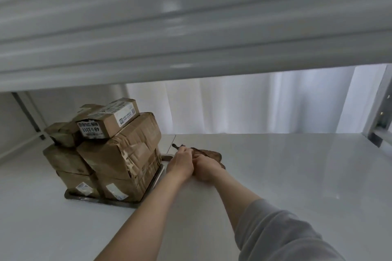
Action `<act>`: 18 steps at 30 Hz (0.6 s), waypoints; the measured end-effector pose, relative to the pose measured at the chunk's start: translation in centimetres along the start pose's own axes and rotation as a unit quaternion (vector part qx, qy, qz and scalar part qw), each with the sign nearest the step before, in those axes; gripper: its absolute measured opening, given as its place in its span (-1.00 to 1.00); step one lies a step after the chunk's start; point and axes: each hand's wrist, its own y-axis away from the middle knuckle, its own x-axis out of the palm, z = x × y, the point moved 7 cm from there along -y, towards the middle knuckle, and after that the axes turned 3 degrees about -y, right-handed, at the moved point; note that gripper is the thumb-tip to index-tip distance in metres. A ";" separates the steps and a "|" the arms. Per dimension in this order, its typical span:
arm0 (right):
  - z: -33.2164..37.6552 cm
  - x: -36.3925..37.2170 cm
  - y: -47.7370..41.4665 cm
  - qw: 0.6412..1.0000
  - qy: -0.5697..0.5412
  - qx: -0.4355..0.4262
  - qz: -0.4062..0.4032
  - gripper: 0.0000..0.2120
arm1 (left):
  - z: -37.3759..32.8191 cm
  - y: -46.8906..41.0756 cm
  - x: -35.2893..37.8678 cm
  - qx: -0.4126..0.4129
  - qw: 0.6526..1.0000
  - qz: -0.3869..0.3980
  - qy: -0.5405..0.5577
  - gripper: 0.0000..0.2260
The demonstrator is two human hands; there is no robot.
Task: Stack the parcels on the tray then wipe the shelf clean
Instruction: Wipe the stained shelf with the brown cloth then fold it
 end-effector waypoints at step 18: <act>-30.5 -12.2 15.4 0.864 -0.007 0.472 -0.173 -0.50 | -18.5 -2.6 7.2 0.175 0.977 0.113 -0.037 -0.53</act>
